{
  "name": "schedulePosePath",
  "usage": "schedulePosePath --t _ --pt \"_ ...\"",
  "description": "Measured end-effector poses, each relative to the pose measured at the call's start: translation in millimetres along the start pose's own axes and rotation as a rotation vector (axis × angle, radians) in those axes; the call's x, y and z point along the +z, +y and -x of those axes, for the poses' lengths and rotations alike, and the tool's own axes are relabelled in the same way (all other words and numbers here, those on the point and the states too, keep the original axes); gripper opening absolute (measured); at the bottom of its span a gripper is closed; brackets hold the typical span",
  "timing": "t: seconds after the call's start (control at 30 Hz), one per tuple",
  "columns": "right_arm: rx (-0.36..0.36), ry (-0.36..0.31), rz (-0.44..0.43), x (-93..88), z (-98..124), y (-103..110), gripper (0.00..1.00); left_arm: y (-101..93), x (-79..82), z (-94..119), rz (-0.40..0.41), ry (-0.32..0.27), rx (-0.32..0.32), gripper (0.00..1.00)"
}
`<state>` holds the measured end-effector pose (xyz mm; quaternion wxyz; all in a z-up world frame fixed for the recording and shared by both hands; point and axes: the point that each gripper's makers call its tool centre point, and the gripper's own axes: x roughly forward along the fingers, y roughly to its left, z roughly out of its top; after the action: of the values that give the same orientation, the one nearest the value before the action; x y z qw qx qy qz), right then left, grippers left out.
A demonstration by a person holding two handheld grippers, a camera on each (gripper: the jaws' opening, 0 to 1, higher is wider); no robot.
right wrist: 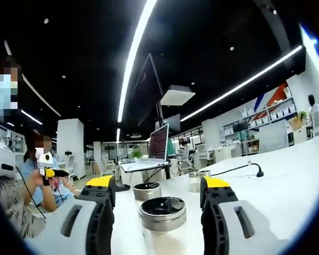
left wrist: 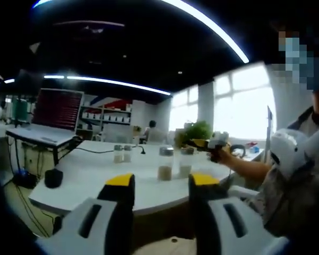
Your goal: Rotate the seasoning bottle until the label or dispensing opening points toward the visible target arrow and the bottle remains upright within the marked orientation range
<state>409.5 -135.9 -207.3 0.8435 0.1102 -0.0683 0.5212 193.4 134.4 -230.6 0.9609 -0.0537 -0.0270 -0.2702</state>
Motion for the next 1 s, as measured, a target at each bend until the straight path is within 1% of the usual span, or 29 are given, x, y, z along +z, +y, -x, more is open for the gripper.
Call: schedulePosePath --t 0.07,0.1,0.17,0.2,0.23,0.27,0.3,0.33,0.4,0.5,0.57,0.63,0.67,0.8,0.9,0.93,0.97,1.0 --pt "-0.016 0.010 -0.006 -5.1 1 3 0.62 1.2 4.4 2 -0.002 -0.020 0.010 0.42" --pt "-0.041 0.020 0.009 -8.0 2 1 0.61 1.6 6.8 3 -0.003 -0.027 0.012 0.42" --pt "-0.074 0.015 0.010 -7.7 4 0 0.61 3.2 11.7 5 -0.003 -0.044 0.022 0.42" --pt "-0.089 0.004 0.001 -5.9 5 -1 0.61 4.5 13.1 6 -0.003 -0.049 0.027 0.42" --pt "-0.115 -0.012 -0.029 -3.8 5 -3 0.61 6.0 14.0 6 -0.003 -0.053 0.033 0.42" --pt "-0.143 -0.006 -0.042 -4.8 6 -6 0.62 7.4 14.4 7 -0.003 -0.056 0.039 0.42" --pt "-0.156 0.007 -0.038 -6.8 5 -8 0.62 8.5 14.4 7 -0.003 -0.058 0.042 0.42" --pt "-0.190 0.038 -0.025 -12.0 5 -12 0.63 9.3 14.1 7 0.000 -0.059 0.045 0.42" --pt "-0.229 0.079 0.021 -18.5 5 -15 0.63 9.3 13.3 7 0.003 -0.058 0.046 0.42" --pt "-0.240 0.082 0.030 -19.8 1 -12 0.60 8.5 11.6 5 0.002 -0.051 0.044 0.42" --pt "-0.276 0.083 0.041 -18.7 1 -15 0.56 8.7 11.1 5 0.001 -0.048 0.043 0.42" --pt "-0.320 0.085 0.118 -14.6 2 -21 0.55 8.6 10.9 5 0.003 -0.047 0.042 0.42" --pt "-0.318 0.090 0.131 -14.8 1 -20 0.55 8.9 10.9 5 0.004 -0.047 0.042 0.42" --pt "-0.304 0.118 0.103 -21.7 -5 -19 0.54 11.1 10.7 7 0.006 -0.044 0.047 0.42" --pt "-0.308 0.131 0.101 -25.9 -5 -19 0.45 11.9 10.9 8 0.010 -0.046 0.048 0.42" --pt "-0.294 0.136 0.088 -27.8 -5 -18 0.41 11.6 10.5 7 0.011 -0.044 0.047 0.42" --pt "-0.271 0.130 0.054 -29.5 -6 -15 0.38 11.2 10.0 7 0.012 -0.043 0.046 0.42" --pt "-0.281 0.132 0.072 -29.4 -5 -18 0.38 11.2 9.3 7 0.013 -0.041 0.046 0.42"
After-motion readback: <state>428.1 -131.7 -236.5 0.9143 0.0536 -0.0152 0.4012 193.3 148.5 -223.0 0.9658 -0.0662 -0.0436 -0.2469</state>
